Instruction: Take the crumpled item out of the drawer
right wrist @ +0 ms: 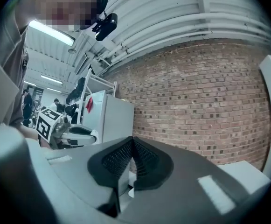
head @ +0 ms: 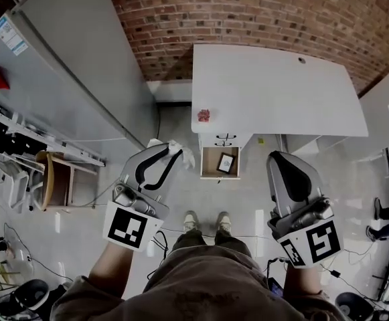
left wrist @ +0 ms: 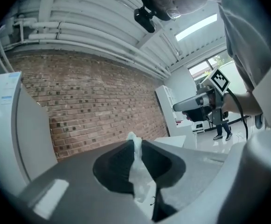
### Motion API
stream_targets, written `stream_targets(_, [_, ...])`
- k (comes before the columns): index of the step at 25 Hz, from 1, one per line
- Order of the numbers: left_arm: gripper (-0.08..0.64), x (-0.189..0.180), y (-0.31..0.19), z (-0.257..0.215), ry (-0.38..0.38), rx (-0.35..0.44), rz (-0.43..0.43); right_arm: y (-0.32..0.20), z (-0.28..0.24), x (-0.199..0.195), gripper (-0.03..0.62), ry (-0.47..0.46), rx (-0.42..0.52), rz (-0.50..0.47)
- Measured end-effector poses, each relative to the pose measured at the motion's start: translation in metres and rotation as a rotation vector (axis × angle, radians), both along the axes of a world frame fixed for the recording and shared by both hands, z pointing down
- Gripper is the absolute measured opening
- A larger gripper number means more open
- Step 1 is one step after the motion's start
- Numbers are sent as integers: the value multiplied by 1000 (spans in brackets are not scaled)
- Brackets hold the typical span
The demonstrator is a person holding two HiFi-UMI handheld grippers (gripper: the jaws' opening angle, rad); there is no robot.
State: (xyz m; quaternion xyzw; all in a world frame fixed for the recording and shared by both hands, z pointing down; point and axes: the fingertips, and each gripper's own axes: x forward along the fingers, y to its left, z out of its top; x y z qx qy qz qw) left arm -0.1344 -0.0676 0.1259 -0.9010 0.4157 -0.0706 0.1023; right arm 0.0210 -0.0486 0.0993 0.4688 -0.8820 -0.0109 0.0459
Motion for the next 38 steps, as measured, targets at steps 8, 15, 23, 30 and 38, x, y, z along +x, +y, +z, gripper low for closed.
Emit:
stream_targets(8, [54,-13,31,-11,-63,55,-47,26,-14,-22,28,20,49,-28])
stream_targets(15, [54,-14,37,-10,-22,42,-61,31,-4,-44,28,58,54,-73])
stream_targets(23, [54,-17,25,-12,-14,39,-61,21,4,-40,28,87,36,-61])
stream_targets(30, [54,-18,17,-16,3,44,-77,16,-1,-41,28,71,43,-68])
stream_targets(38, [54,-14,20,-17,-12,42,-65,18,-2,-38,28,58,48,-60])
